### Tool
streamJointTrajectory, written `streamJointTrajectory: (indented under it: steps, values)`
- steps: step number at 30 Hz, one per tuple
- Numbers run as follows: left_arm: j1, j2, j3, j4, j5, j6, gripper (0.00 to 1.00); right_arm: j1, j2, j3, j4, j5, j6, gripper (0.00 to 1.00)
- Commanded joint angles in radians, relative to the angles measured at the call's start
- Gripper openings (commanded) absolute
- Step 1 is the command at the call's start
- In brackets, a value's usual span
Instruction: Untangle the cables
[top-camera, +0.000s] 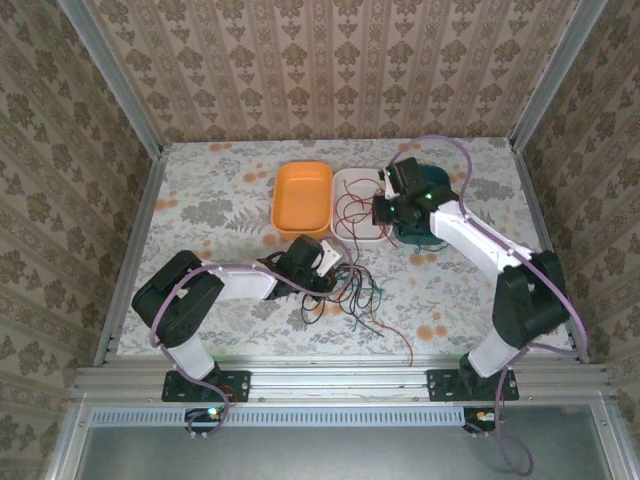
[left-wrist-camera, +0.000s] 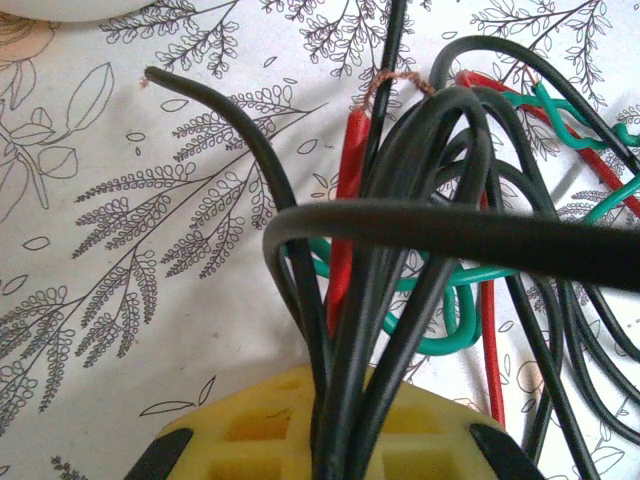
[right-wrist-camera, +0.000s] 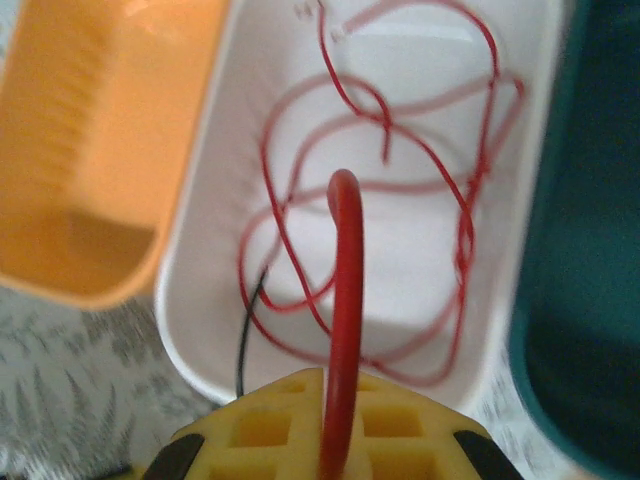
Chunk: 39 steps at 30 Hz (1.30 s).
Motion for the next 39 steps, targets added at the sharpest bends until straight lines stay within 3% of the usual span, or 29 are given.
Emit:
streamJointTrajectory:
  steps: [1,6,9,11,14,18,30,32,39]
  values:
    - [-0.008,0.014,0.010,-0.029,-0.025,-0.008,0.00,0.000,0.138,0.103,-0.008,-0.021,-0.003,0.00]
    - [-0.009,-0.011,-0.003,-0.042,-0.038,-0.005,0.00,-0.007,0.309,0.220,0.009,-0.036,0.019,0.00]
    - [-0.008,-0.022,-0.004,-0.048,-0.041,-0.002,0.00,-0.013,0.344,0.240,0.008,-0.046,0.045,0.18]
    - [-0.009,-0.027,-0.006,-0.051,-0.045,-0.001,0.00,-0.013,0.314,0.215,0.022,-0.039,0.047,0.40]
    - [-0.009,-0.029,-0.005,-0.048,-0.044,0.001,0.00,-0.013,0.223,0.142,0.030,-0.010,0.038,0.49]
    - [-0.009,-0.023,-0.002,-0.036,-0.046,0.005,0.00,-0.013,0.087,0.014,0.032,0.019,0.042,0.52]
    - [-0.009,0.019,0.019,-0.003,-0.033,-0.002,0.00,-0.019,-0.313,-0.333,-0.128,0.382,0.155,0.68]
    - [-0.010,0.023,0.021,0.001,-0.028,-0.003,0.00,-0.021,-0.347,-0.368,-0.132,0.373,0.177,0.68]
    - [-0.011,0.031,0.026,-0.004,-0.023,0.002,0.00,-0.019,-0.346,-0.391,-0.037,0.162,0.114,0.65]
